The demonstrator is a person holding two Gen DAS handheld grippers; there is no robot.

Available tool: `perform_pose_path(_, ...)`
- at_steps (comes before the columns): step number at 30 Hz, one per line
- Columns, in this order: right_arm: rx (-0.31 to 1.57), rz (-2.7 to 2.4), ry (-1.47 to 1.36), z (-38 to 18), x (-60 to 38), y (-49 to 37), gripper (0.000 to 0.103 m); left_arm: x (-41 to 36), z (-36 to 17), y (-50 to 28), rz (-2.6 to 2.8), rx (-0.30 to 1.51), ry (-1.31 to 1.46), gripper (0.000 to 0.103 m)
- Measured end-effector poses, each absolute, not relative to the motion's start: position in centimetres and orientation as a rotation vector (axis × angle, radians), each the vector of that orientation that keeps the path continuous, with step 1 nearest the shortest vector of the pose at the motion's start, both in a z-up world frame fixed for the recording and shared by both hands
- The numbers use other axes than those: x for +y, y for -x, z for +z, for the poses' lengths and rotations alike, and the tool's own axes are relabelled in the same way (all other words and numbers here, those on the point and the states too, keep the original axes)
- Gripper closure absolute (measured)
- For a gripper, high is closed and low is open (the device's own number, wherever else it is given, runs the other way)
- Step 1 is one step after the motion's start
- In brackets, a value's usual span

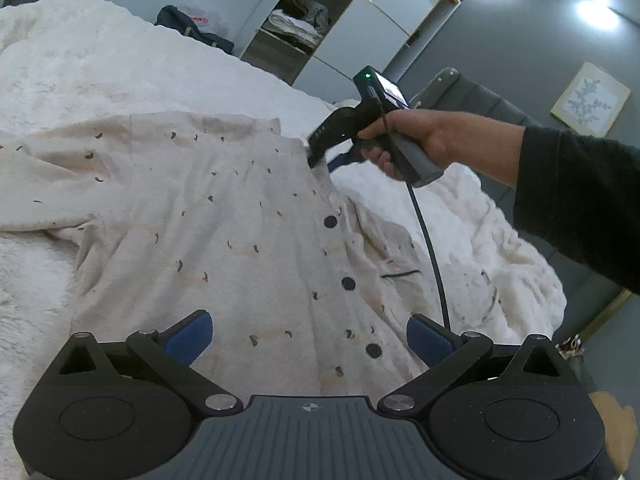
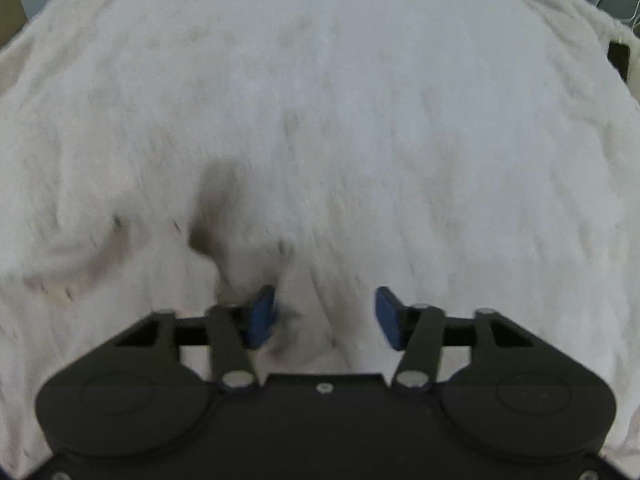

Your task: Fold clothes

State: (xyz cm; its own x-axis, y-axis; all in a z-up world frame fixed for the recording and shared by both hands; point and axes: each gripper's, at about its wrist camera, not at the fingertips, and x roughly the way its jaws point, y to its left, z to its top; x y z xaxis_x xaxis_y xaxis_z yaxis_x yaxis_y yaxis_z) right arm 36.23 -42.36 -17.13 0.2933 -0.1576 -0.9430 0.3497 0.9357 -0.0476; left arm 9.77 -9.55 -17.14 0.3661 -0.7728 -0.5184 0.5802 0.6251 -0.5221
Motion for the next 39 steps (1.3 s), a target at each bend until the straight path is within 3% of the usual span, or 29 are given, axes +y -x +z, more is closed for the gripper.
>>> perform_pose_path(6, 1.018, -0.404, -0.119, -11.6, -42.8, -38.2, 0.101, -9.8, -17.8, -9.8, -0.879, 0.841, 0.249, 0.001)
perform_pose_path(9, 1.031, -0.426, -0.046, -13.0, -41.9, -38.8, 0.098, -10.1, -18.2, -10.0, -0.858, 0.859, 0.220, 0.001)
perform_pose_path(12, 1.034, -0.457, -0.040, -14.7, -40.9, -37.9, 0.082, -10.0, -18.3, -10.1, -0.832, 0.869, 0.217, 0.001)
perform_pose_path(14, 0.946, -0.531, 0.027, -13.4, -39.4, -37.3, 0.076, -9.5, -18.1, -10.2, -0.805, 0.866, 0.236, 0.000)
perform_pose_path(16, 0.834, -0.533, 0.140, -11.2, -36.3, -37.8, 0.060, -8.8, -17.9, -10.5, -0.768, 0.870, 0.270, 0.001)
perform_pose_path(19, 0.737, -0.295, 0.194, -7.1, -29.1, -37.5, 0.048, -7.9, -18.0, -11.0, -0.752, 0.901, 0.340, 0.001)
perform_pose_path(26, 0.619, 0.284, 0.344, -2.1, -6.2, -36.3, 0.047, -8.5, -17.9, -10.4, -0.754, 0.913, 0.229, 0.001)
perform_pose_path(35, 0.824, 0.809, 0.622, -7.8, 15.1, -32.1, 0.047, -9.1, -18.4, -9.9, -0.783, 0.919, 0.144, 0.001)
perform_pose_path(36, 0.830, 0.811, 0.688, -8.9, 16.6, -31.5, 0.049, -9.0, -18.5, -9.9, -0.781, 0.921, 0.145, 0.001)
perform_pose_path(37, 0.863, 0.808, 0.721, -9.7, 17.4, -31.3, 0.061, -8.9, -18.5, -9.9, -0.780, 0.922, 0.147, 0.001)
perform_pose_path(38, 0.897, 0.804, 0.755, -10.5, 18.1, -31.2, 0.077, -8.7, -18.4, -10.0, -0.779, 0.923, 0.150, 0.001)
perform_pose_path(39, 0.927, 0.800, 0.785, -11.3, 18.8, -31.1, 0.103, -8.5, -18.4, -10.0, -0.778, 0.924, 0.154, 0.001)
